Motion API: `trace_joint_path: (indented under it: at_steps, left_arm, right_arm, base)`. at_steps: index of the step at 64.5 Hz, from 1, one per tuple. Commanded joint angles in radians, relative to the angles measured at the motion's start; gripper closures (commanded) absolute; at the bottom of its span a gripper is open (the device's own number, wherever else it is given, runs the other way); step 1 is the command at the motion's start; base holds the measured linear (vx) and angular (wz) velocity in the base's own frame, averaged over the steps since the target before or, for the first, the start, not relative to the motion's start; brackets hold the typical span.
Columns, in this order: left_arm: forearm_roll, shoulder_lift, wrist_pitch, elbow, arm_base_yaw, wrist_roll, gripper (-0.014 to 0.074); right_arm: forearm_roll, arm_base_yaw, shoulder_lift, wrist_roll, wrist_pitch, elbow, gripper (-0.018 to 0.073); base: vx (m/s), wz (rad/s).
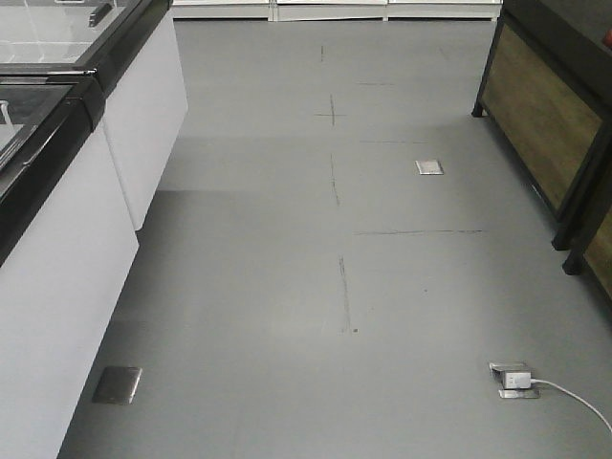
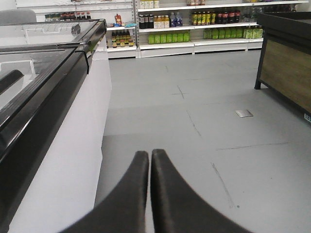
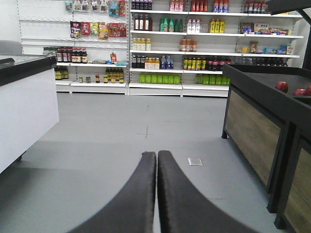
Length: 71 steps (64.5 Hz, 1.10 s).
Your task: Left arm holds basket, right arm returns cookies
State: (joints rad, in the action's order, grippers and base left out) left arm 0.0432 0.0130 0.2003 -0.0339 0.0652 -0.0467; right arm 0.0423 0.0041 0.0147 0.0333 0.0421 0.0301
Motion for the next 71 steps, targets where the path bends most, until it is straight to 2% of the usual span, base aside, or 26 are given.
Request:
trace_joint_path:
  at_steps: [1, 71]
  left_arm:
    - [0.0, 0.015, -0.071, -0.003, 0.006, -0.001, 0.0603]
    - [0.0, 0.015, -0.079, -0.003, 0.006, -0.001, 0.0603]
  right_arm:
    - [0.005, 0.0, 0.007, 0.001, -0.073, -0.001, 0.0568]
    - [0.005, 0.0, 0.007, 0.001, -0.073, -0.001, 0.0568]
  base:
    - [0.0, 0.0]
    - [0.0, 0.0]
